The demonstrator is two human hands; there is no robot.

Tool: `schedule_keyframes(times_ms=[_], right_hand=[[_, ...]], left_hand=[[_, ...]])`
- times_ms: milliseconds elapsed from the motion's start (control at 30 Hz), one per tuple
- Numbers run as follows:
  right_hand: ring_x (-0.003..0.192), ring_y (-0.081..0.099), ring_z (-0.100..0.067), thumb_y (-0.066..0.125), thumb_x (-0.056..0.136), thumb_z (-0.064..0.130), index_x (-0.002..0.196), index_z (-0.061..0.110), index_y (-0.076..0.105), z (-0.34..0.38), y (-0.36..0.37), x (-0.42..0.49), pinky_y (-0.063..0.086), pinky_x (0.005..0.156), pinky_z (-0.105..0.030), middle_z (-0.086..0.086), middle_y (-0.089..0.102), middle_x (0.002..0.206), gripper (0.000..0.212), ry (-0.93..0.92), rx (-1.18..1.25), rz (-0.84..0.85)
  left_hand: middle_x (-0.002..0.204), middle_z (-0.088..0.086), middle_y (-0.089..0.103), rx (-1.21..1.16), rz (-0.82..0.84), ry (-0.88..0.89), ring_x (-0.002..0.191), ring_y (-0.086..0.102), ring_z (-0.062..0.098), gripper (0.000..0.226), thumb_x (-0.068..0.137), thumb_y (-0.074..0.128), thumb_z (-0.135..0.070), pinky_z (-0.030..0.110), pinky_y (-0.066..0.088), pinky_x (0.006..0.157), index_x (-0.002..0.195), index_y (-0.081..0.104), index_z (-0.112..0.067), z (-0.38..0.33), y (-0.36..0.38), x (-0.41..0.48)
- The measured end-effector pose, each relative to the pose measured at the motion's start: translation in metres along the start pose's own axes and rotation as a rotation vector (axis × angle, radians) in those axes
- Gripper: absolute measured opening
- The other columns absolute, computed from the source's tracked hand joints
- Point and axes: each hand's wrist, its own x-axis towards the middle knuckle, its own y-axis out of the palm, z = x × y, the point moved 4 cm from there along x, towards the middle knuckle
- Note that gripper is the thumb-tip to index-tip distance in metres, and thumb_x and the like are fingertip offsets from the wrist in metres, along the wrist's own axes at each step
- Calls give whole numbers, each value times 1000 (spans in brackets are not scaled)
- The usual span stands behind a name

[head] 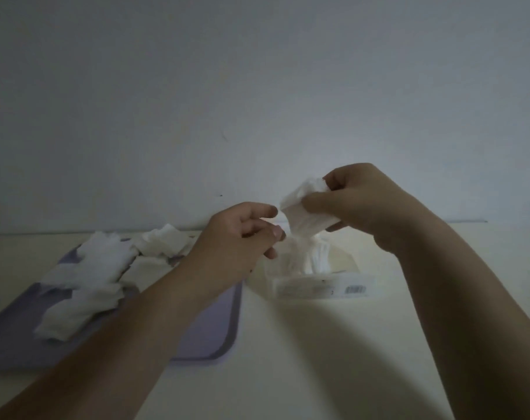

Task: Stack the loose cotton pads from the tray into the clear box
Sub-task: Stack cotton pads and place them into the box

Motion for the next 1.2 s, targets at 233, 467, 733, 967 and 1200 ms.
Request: schedule_keyframes(times_ms=[233,467,733,967,1200], right_hand=[[52,53,-22,76,71,20,69,5,64,-50,-26,14,42,55,-26,-5,55,56,20,226,-438,-90],[56,45,-16,62,81,4,70,15,45,-69,8,19,33,52,-23,0,51,71,23,230,-682,-159],[55,46,-16,59,82,10,70,14,46,-54,14,19,35,54,-24,-1,52,70,19,194,-696,-54],[58,57,-22,56,81,2,64,9,50,-65,21,28,44,54,-23,-6,59,66,20,173,-633,-1],[65,60,-21,62,95,30,92,17,66,-32,16,18,49,65,-30,-1,65,80,15,25,-767,-214]], left_hand=[[118,-12,64,654,-1,237,111,58,5,24,86,78,-21,-4,31,88,110,76,-22,24,45,25],[103,-9,71,598,-3,346,99,61,1,13,91,74,-18,3,39,87,103,77,-17,40,48,20],[91,-14,68,561,34,331,92,65,7,19,91,62,-32,27,50,81,97,78,-23,49,50,21],[95,-7,69,622,33,317,95,65,17,26,96,53,-32,39,51,88,98,76,-19,50,52,19],[146,-7,56,608,-72,272,137,47,7,48,102,39,-41,24,30,119,136,63,-18,38,32,-4]])
